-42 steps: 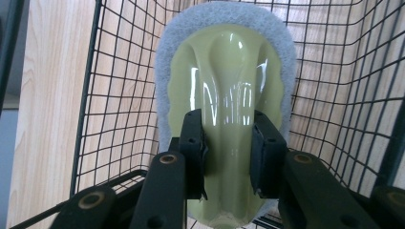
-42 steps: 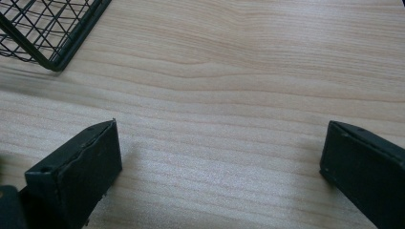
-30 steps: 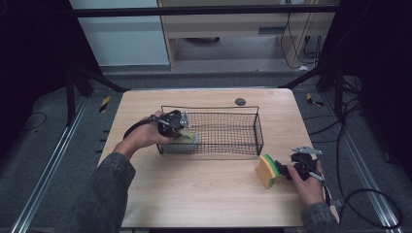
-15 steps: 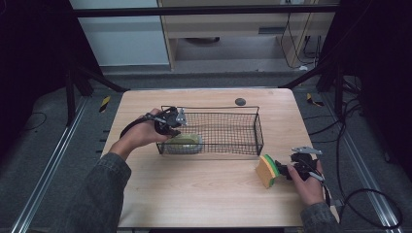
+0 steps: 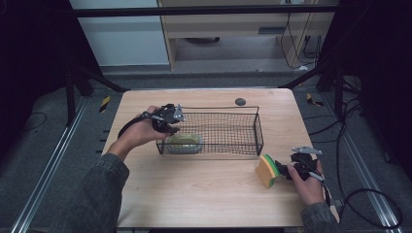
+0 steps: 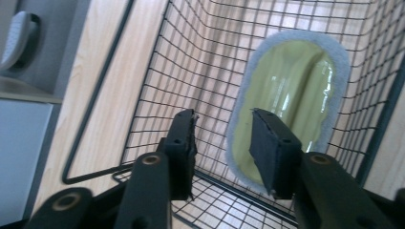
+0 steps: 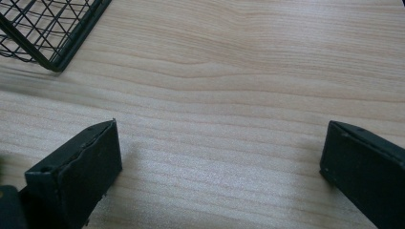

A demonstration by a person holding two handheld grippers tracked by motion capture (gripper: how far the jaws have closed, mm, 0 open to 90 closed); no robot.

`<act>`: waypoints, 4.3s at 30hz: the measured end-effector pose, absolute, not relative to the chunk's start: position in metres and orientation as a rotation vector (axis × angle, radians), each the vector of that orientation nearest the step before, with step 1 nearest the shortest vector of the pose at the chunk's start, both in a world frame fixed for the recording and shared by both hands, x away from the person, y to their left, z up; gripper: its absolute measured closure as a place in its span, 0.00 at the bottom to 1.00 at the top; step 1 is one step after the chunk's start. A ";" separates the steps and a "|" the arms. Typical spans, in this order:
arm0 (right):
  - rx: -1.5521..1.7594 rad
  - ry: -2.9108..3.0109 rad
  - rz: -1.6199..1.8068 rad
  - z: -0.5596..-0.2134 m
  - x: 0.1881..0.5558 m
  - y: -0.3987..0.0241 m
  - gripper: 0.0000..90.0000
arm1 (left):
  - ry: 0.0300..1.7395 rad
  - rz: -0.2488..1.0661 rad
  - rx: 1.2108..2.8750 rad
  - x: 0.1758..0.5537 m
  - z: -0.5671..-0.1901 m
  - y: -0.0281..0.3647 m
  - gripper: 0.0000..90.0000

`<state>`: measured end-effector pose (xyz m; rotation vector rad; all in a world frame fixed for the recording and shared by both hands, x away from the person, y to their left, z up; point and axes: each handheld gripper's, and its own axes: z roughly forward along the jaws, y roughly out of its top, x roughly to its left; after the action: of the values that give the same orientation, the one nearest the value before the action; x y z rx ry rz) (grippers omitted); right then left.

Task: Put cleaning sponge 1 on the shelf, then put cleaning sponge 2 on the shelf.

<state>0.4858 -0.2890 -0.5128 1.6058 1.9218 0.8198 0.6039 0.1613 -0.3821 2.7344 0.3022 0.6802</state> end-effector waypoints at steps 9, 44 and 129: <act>1.605 1.924 0.821 -0.513 0.486 -0.289 0.00 | 0.526 0.759 2.571 0.600 -0.365 0.172 0.14; 1.536 2.170 0.642 -0.486 0.437 -0.277 0.18 | 1.145 0.526 2.257 0.507 -0.488 0.258 0.06; 1.407 2.483 0.550 -0.380 0.483 -0.229 0.71 | 1.121 0.492 2.131 0.511 -0.508 0.267 0.00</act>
<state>0.4826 -0.2293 -0.3798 1.4069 2.4829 0.5499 0.5106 0.2671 -0.5084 2.1315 1.1214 0.4917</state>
